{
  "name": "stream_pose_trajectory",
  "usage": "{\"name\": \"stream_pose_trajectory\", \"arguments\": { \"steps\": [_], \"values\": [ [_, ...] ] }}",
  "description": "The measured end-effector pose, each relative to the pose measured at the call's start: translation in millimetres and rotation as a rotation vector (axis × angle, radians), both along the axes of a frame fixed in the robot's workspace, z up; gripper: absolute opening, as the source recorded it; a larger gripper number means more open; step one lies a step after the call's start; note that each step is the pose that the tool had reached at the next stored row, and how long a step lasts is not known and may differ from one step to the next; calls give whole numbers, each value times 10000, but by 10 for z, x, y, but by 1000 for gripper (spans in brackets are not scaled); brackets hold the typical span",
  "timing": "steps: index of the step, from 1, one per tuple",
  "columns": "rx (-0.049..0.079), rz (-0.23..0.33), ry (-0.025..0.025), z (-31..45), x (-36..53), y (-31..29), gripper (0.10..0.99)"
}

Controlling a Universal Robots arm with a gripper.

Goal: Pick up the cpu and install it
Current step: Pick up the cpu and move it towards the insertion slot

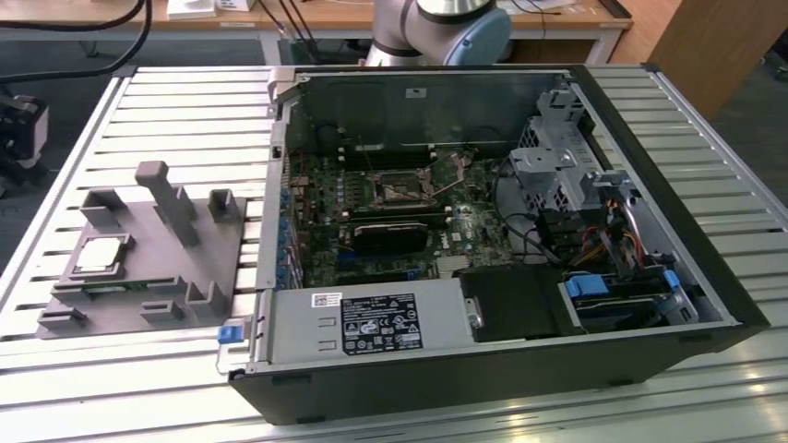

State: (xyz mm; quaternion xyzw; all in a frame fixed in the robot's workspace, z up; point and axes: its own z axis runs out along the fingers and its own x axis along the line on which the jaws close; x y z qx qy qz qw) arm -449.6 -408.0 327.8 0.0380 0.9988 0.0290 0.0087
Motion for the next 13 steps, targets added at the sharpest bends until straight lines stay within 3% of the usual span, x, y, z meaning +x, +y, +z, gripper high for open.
{"name": "stream_pose_trajectory", "arguments": {
  "steps": [1, 2, 4, 7, 8, 13],
  "values": [
    [0, 0, 0, -18, 0, -13, 290],
    [0, -1, 0, -36, 0, -25, 290],
    [1, 0, -1, -73, 0, -47, 408],
    [0, -1, 0, -128, -1, -58, 467],
    [-1, -2, 1, -146, -1, -58, 529],
    [11, 0, 0, -210, 0, -59, 529]
  ]
}}
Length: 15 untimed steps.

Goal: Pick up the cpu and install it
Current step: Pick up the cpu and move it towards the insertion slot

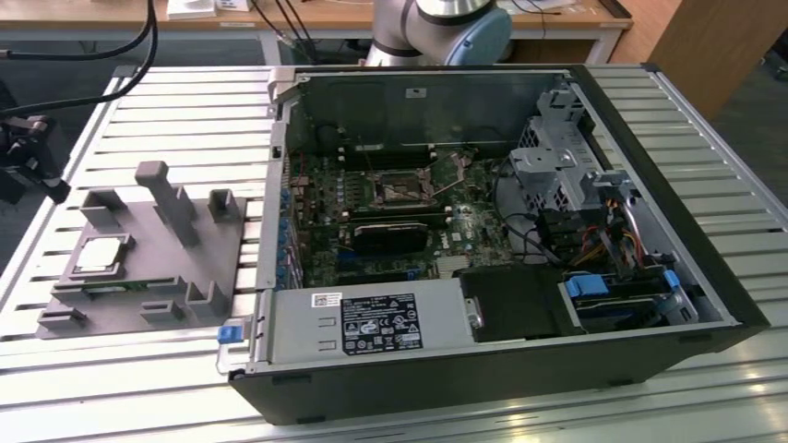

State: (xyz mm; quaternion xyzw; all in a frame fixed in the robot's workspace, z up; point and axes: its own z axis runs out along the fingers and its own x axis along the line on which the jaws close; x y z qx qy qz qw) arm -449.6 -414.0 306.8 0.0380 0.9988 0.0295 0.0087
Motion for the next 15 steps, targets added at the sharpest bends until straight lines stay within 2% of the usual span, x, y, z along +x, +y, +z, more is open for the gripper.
{"name": "stream_pose_trajectory", "arguments": {
  "steps": [15],
  "values": [
    [0, 0, 4, -81, 0, 0, 529]
  ]
}}
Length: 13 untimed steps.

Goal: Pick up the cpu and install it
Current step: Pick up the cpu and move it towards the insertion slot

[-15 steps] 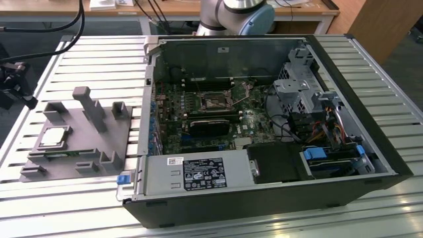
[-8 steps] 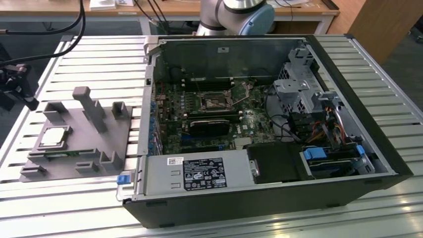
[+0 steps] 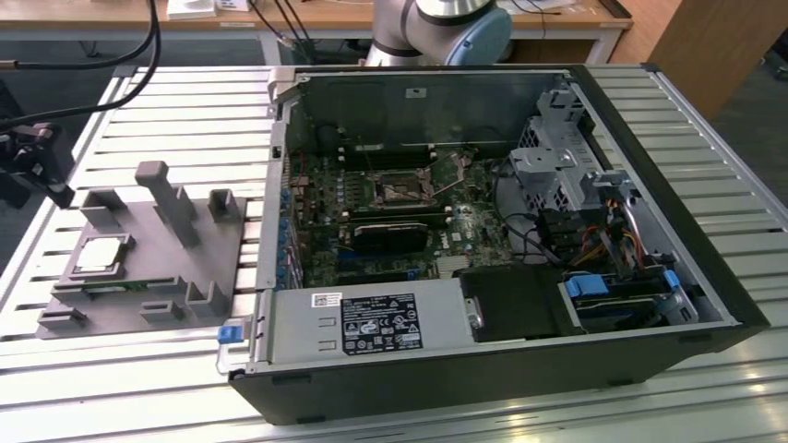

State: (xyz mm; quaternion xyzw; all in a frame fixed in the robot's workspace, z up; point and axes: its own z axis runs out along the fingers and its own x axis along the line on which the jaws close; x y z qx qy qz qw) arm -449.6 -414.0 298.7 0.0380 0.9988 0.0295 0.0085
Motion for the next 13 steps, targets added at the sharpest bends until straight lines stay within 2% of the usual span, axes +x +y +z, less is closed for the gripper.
{"name": "stream_pose_trajectory", "arguments": {
  "steps": [13],
  "values": [
    [1, 0, 1, -87, 0, -3, 529]
  ]
}}
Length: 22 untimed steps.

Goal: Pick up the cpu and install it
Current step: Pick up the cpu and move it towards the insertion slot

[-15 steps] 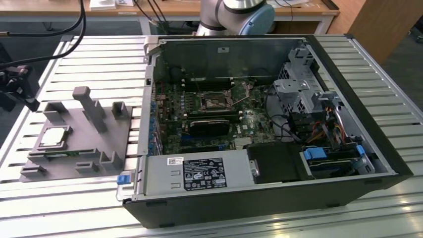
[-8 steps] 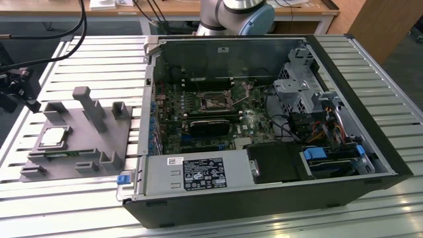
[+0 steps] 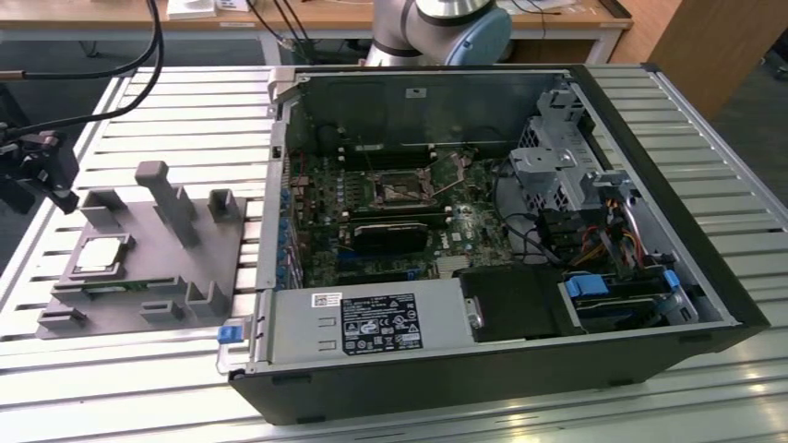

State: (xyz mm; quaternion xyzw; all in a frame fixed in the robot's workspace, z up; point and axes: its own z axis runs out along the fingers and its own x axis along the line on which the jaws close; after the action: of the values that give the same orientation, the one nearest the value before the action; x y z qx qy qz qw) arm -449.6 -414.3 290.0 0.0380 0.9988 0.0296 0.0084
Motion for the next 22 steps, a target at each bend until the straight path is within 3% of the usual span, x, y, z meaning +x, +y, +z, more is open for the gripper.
{"name": "stream_pose_trajectory", "arguments": {
  "steps": [22],
  "values": [
    [10, -1, 1, -143, 0, -17, 529]
  ]
}}
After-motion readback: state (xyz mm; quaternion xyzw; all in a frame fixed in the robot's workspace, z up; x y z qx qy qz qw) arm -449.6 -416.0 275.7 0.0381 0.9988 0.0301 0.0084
